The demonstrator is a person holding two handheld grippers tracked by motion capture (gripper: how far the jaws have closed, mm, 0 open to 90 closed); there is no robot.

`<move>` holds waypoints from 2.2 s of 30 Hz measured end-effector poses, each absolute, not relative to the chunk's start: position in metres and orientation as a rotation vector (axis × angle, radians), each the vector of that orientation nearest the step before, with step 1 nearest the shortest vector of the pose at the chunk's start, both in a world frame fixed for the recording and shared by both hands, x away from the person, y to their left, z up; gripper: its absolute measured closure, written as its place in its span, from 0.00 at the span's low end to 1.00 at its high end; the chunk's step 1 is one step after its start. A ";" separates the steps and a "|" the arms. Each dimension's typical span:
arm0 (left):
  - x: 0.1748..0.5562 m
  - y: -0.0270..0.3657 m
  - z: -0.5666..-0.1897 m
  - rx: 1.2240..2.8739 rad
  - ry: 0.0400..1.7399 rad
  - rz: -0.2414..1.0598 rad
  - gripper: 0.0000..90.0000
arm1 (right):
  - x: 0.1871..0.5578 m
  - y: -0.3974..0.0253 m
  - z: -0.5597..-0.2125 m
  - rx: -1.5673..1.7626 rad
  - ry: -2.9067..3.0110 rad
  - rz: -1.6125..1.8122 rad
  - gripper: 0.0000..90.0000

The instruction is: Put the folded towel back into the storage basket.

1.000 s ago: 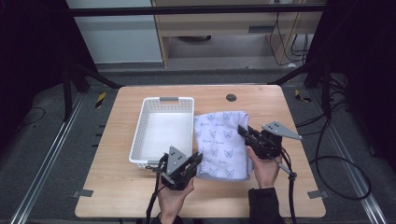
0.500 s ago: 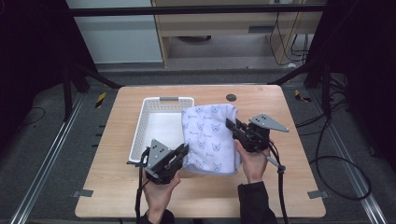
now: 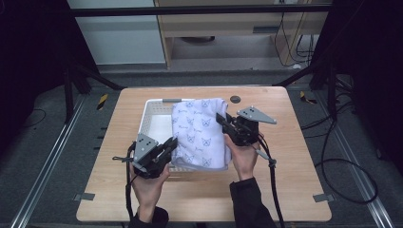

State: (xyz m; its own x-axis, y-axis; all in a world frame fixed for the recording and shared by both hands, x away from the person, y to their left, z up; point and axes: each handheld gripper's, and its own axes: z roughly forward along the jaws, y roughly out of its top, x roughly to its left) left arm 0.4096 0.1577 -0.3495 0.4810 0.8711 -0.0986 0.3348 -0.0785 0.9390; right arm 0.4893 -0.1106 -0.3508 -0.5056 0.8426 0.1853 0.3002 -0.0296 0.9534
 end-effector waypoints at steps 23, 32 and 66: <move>0.424 0.190 -0.345 1.626 1.158 0.707 0.94 | 0.513 -0.060 -0.353 1.162 1.810 1.555 0.85; 0.427 0.197 -0.346 1.618 1.194 0.750 0.94 | 0.523 -0.046 -0.355 1.167 1.814 1.566 0.85; 0.457 0.228 -0.356 1.572 1.303 0.807 0.94 | 0.554 -0.008 -0.368 1.162 1.853 1.565 0.85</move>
State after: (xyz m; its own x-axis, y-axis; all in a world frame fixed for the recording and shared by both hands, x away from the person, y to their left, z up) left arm 0.4571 0.2281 -0.3564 0.2274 0.9717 -0.0643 0.3757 -0.0266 0.9264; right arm 0.5539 -0.0077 -0.3678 -0.5447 0.8199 0.1762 0.3109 0.0024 0.9504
